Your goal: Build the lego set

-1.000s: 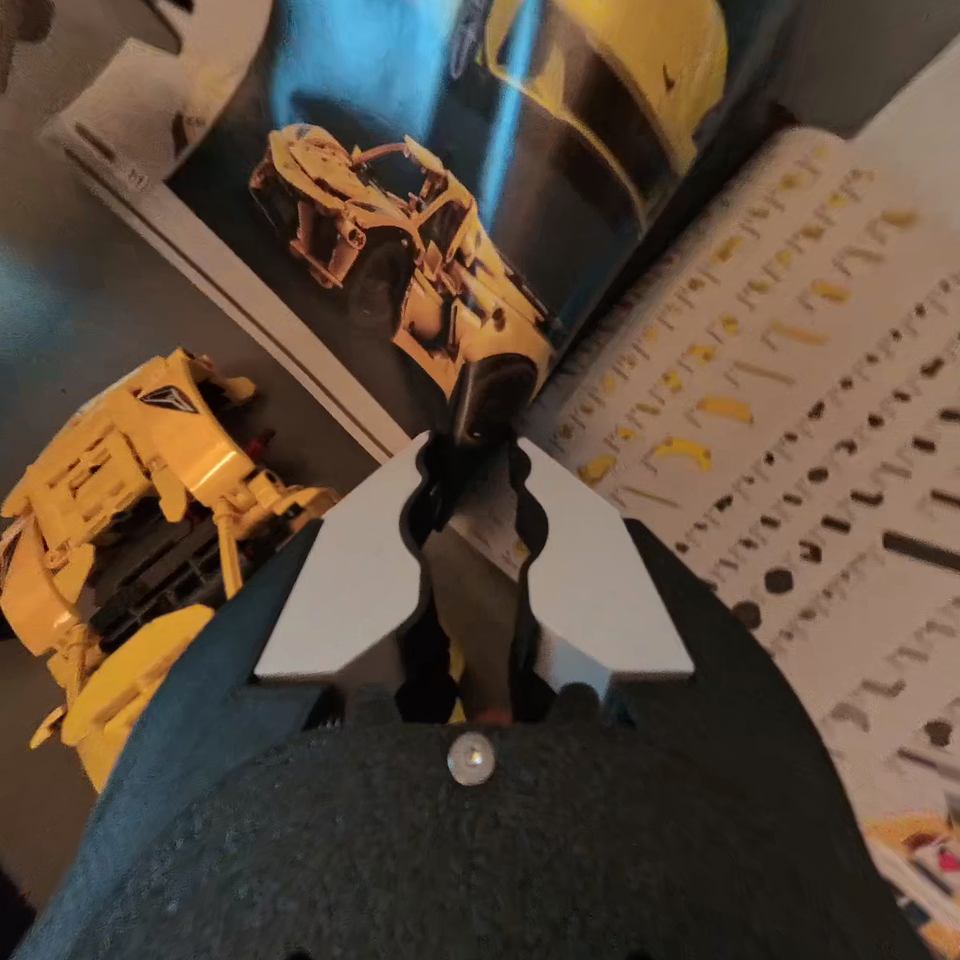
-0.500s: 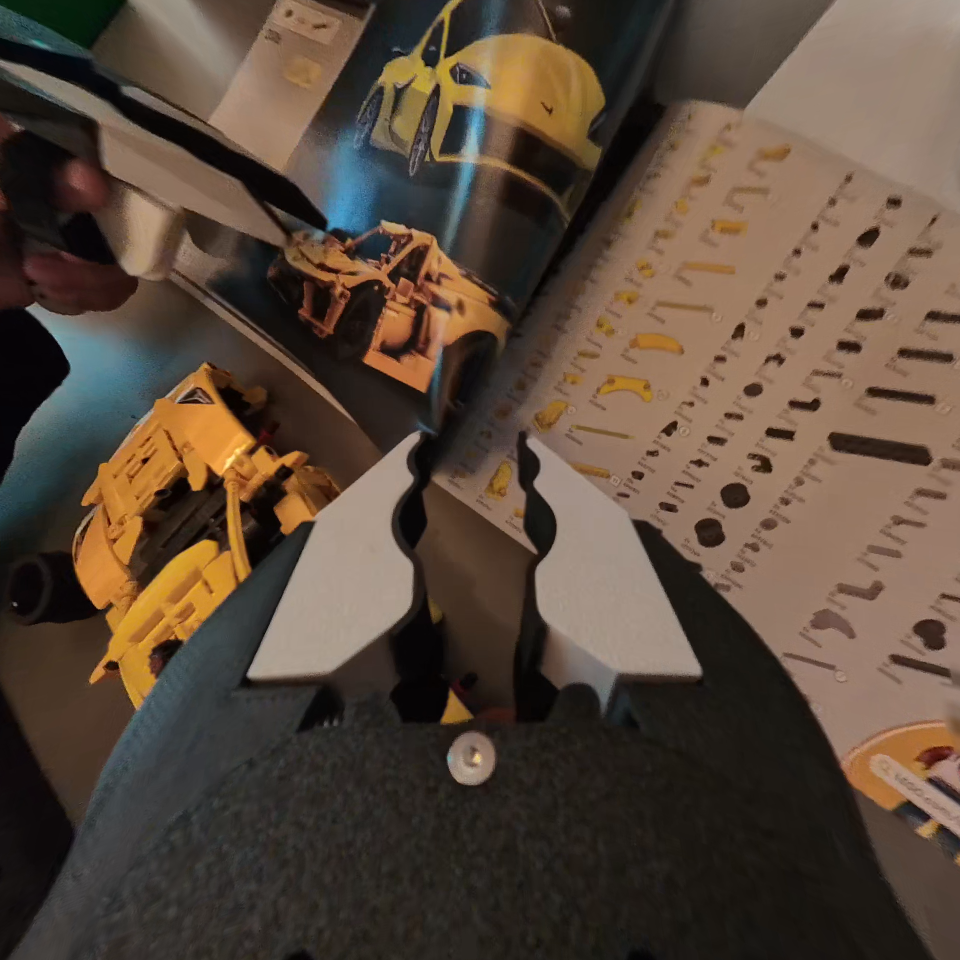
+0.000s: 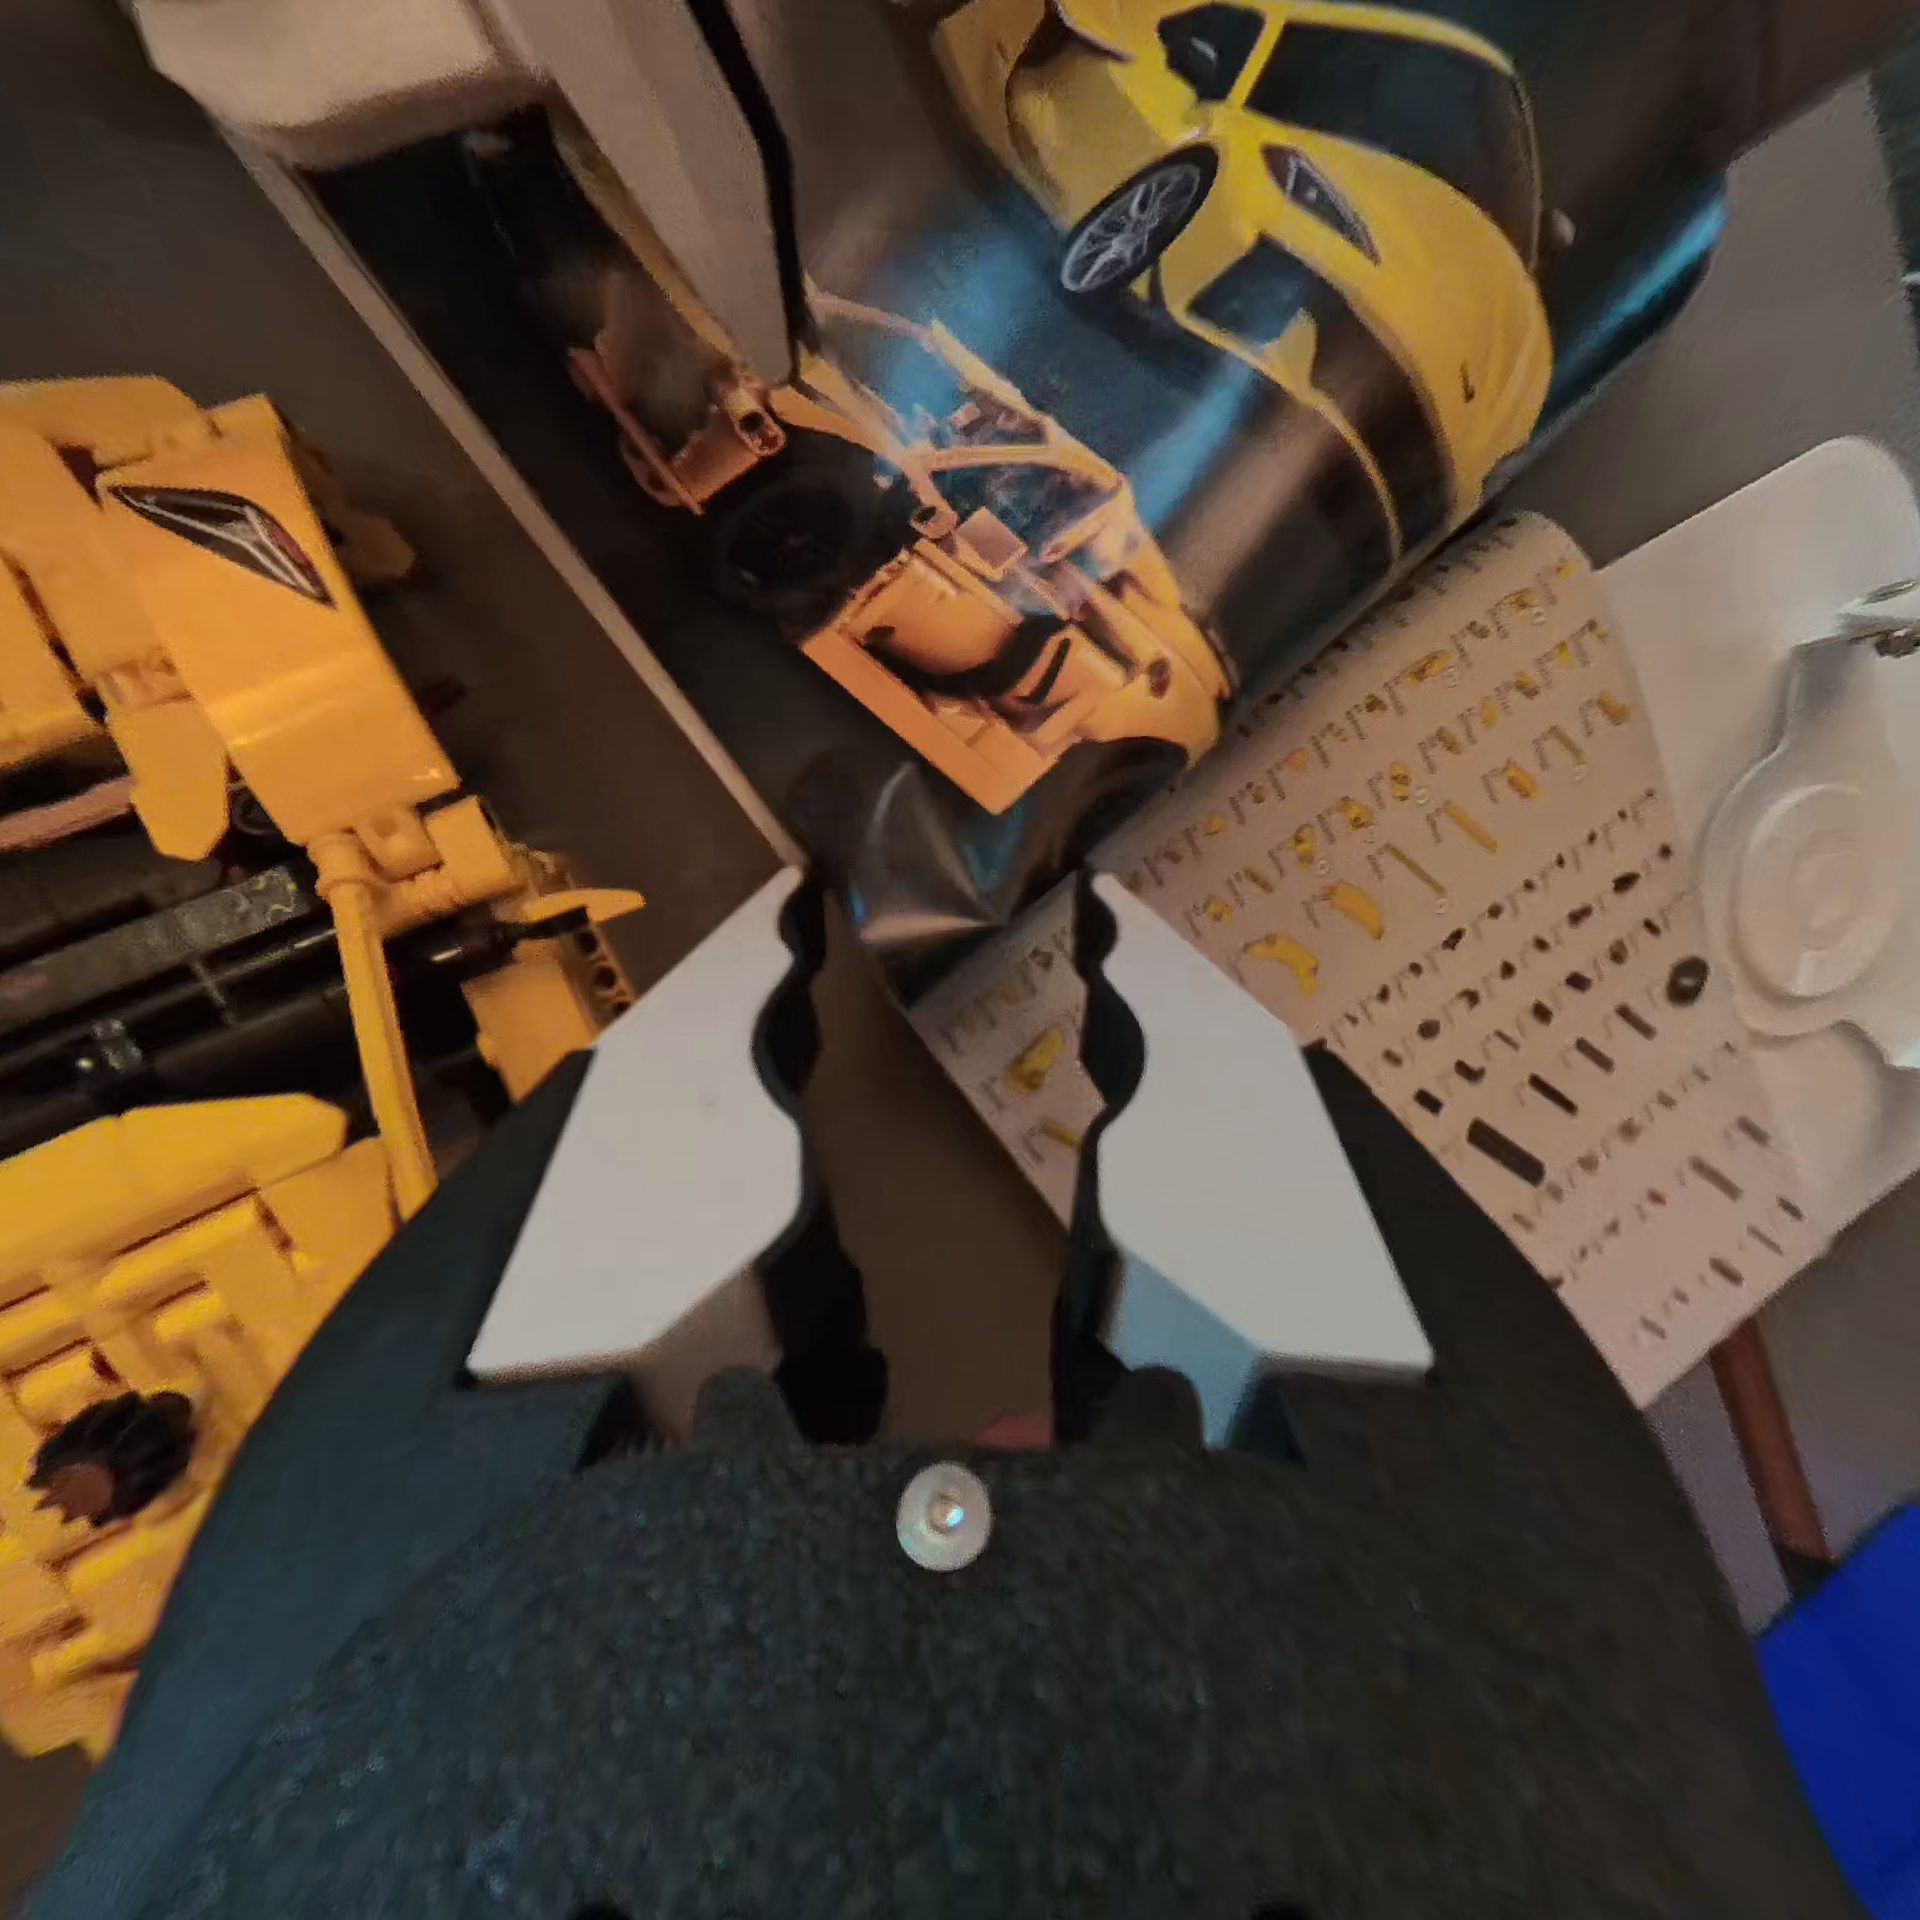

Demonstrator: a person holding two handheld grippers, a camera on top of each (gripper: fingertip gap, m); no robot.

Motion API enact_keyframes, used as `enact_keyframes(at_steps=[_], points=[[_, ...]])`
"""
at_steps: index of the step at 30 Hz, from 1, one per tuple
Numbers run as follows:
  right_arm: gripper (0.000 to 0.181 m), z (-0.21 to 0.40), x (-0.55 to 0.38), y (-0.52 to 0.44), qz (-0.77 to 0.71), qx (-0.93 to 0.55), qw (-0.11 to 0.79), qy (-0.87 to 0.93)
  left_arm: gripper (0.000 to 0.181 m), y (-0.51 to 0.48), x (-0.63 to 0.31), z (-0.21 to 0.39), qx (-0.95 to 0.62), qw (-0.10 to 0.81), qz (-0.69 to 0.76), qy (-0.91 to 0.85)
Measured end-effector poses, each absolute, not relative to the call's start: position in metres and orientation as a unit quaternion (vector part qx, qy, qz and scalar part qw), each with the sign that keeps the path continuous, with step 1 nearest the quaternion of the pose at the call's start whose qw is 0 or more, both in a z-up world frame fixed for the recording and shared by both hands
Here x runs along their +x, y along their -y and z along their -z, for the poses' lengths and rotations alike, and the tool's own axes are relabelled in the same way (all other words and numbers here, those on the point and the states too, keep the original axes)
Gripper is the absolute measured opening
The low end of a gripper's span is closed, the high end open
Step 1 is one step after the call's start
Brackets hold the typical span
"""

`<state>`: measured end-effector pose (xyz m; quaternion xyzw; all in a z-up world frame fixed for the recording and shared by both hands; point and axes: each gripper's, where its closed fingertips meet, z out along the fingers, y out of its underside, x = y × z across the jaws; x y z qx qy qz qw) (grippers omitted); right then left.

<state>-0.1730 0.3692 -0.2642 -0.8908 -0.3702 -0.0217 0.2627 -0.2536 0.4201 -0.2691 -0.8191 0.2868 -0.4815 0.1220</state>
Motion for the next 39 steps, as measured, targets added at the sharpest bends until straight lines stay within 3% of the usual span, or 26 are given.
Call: enact_keyframes(at_steps=[4, 9, 13, 16, 21, 23, 29, 32, 35, 39], points=[[0.025, 0.255, -0.159, -0.37, 0.028, -0.89, 0.301, 0.341, 0.043, -0.433, -0.263, 0.235, -0.795, 0.179, 0.504, -0.287], [0.0, 0.252, -0.143, -0.353, -0.112, -0.924, 0.296, 0.216, 0.043, -0.484, -0.325, 0.224, -0.832, 0.275, 0.433, -0.21], [0.0, 0.247, -0.146, -0.338, -0.283, -0.914, 0.273, 0.098, 0.043, -0.465, -0.318, 0.243, -0.826, 0.182, 0.497, -0.192], [0.0, 0.253, -0.135, -0.338, -0.254, -0.92, 0.278, 0.111, 0.043, -0.445, -0.291, 0.245, -0.8, 0.126, 0.553, -0.194], [0.054, 0.245, -0.163, -0.352, -0.058, -0.893, 0.321, 0.309, 0.043, -0.433, -0.27, 0.259, -0.811, 0.123, 0.52, -0.237], [0.058, 0.243, -0.173, -0.362, 0.022, -0.869, 0.324, 0.374, 0.043, -0.431, -0.267, 0.268, -0.822, 0.125, 0.494, -0.255], [0.055, 0.258, -0.184, -0.378, 0.135, -0.816, 0.304, 0.473, 0.041, -0.429, -0.261, 0.27, -0.824, 0.128, 0.487, -0.259], [0.03, 0.26, -0.185, -0.383, 0.168, -0.792, 0.321, 0.491, 0.041, -0.423, -0.259, 0.269, -0.82, 0.12, 0.49, -0.27], [0.019, 0.264, -0.181, -0.382, 0.176, -0.791, 0.321, 0.491, 0.042, -0.421, -0.261, 0.261, -0.808, 0.114, 0.507, -0.278], [0.007, 0.255, -0.171, -0.376, 0.106, -0.833, 0.34, 0.424, 0.041, -0.469, -0.305, 0.222, -0.8, 0.218, 0.528, -0.184]])
